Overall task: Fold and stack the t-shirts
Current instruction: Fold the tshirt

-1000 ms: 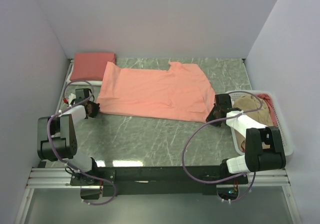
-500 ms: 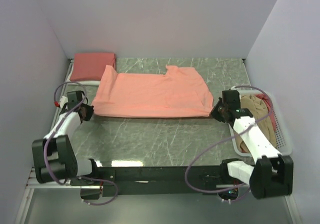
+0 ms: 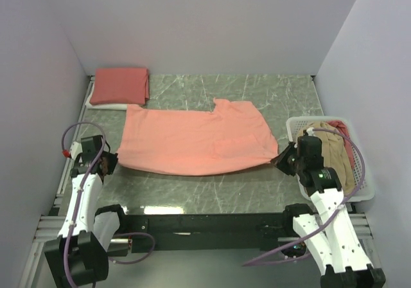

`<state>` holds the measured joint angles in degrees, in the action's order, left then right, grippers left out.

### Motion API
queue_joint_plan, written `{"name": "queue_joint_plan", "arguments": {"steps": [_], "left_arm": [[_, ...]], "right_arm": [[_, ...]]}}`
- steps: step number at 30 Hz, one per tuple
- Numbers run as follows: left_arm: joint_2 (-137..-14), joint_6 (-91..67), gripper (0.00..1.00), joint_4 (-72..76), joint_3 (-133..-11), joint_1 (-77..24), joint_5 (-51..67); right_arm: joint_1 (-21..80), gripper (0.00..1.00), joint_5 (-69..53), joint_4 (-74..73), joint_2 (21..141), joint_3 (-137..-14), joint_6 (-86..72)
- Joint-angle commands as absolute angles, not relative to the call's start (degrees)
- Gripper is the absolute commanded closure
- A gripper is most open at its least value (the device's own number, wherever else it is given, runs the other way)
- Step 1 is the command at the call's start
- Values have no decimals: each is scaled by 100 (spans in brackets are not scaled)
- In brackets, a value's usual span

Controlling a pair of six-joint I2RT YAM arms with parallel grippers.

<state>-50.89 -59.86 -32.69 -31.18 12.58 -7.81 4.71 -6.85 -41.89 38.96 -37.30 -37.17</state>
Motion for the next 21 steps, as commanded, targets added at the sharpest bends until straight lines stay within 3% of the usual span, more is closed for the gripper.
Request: {"name": "queue_joint_plan", "arguments": {"steps": [1,4,5,6,7,9,10,12,17,21], "left_arm": [[-4764,-6178,99,-3630,-3129,1301,-870],[-4562,-6337,96,-3797,-3190,1301,-922],[-4535,-6346,90,-3823,-3217,1283,-958],[-4544,-6346,75,-3893,-3243,1292,-984],[-4579,-6320,66,-3937,-3304,1301,-1037],[-4605,-6267,44,-4069,-3418,1309,-1090],[-4614,-6241,39,-4087,-3454,1318,-1107],[-4605,-6118,30,-4070,-3611,1336,-1195],[-5245,-5354,34,-2894,-4358,1310,-801],[-6659,-4950,42,-2417,-5436,924,-1131]], "right_arm": [[448,100,-800,-4701,3499,-3709,-3920],[448,99,-817,-4904,3209,-3656,-4069],[448,95,-826,-4939,3156,-3630,-4130],[448,91,-844,-4974,3086,-3612,-4140],[448,77,-879,-4992,3059,-3604,-4131],[448,60,-835,-5106,3050,-3673,-4096],[448,50,-800,-5141,3050,-3726,-4070],[448,43,-668,-5159,3093,-3937,-3955],[536,37,-906,-4047,3663,-4533,-3736],[948,37,-346,-3271,5355,-5307,-3428]]}}
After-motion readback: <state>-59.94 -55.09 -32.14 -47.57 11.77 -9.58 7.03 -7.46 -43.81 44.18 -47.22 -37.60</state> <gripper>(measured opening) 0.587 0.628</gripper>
